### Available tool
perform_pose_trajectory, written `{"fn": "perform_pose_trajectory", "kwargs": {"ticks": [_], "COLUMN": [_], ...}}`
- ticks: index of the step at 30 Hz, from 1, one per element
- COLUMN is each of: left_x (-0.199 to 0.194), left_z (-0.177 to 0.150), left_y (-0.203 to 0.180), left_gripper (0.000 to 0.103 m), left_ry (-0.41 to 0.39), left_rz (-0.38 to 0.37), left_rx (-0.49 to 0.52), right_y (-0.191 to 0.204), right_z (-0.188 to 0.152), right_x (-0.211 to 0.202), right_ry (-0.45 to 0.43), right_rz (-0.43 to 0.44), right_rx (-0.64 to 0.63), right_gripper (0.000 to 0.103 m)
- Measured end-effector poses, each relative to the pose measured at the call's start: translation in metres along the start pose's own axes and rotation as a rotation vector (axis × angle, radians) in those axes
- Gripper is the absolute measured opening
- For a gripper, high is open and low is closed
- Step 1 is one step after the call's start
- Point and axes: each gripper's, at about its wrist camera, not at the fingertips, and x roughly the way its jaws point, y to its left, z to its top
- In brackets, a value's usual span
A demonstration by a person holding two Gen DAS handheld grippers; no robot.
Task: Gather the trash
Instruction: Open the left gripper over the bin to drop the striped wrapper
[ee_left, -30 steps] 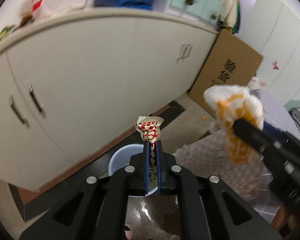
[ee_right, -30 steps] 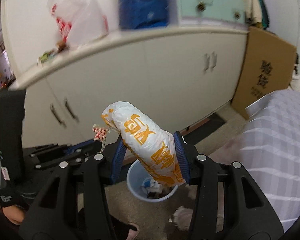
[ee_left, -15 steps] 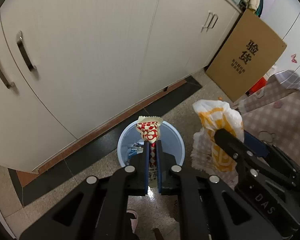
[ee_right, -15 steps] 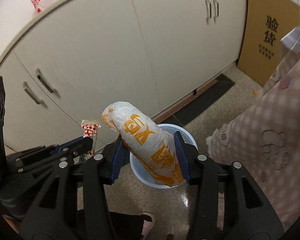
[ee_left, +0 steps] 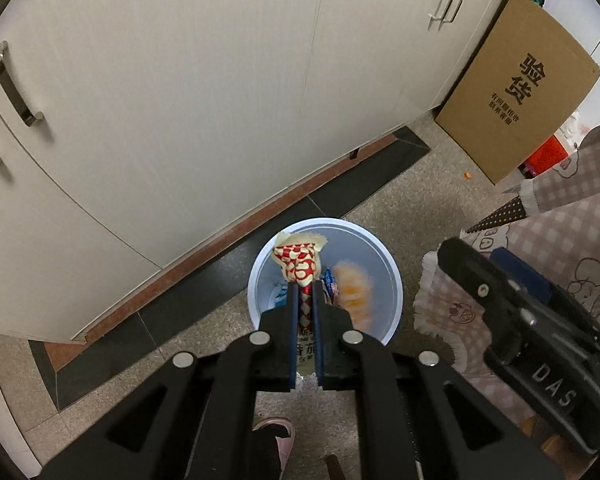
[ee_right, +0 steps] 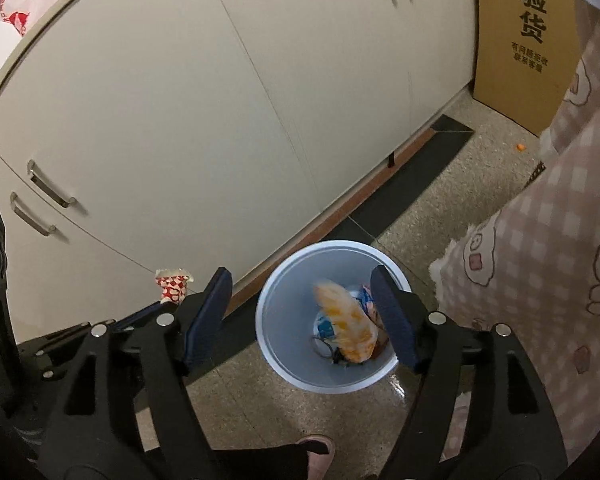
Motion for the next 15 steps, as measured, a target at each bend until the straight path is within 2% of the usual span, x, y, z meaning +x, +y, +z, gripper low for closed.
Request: {"fn": "perform_pose_trajectory", "kwargs": {"ticks": [11,15], "left_x": [0.014,0.016], "left_z": [-0.002,0.001], "left_y": [-0.008,-0.016], "left_gripper": [0.007,0.007], "left_ry": [0.031,0.040], "left_rz": [-0.001,-0.010], "left_rx": [0.033,0.045], "right_y": [-0.013,-0.024], "right_z": [-0.014,-0.015], "right_x": [-0.006,-0.018], "right_ry": [0.016,0.003], "right_rz": [-0.059,-0.065], "right_rx": [0.020,0.080], "right_gripper": [0.071,0.073]}}
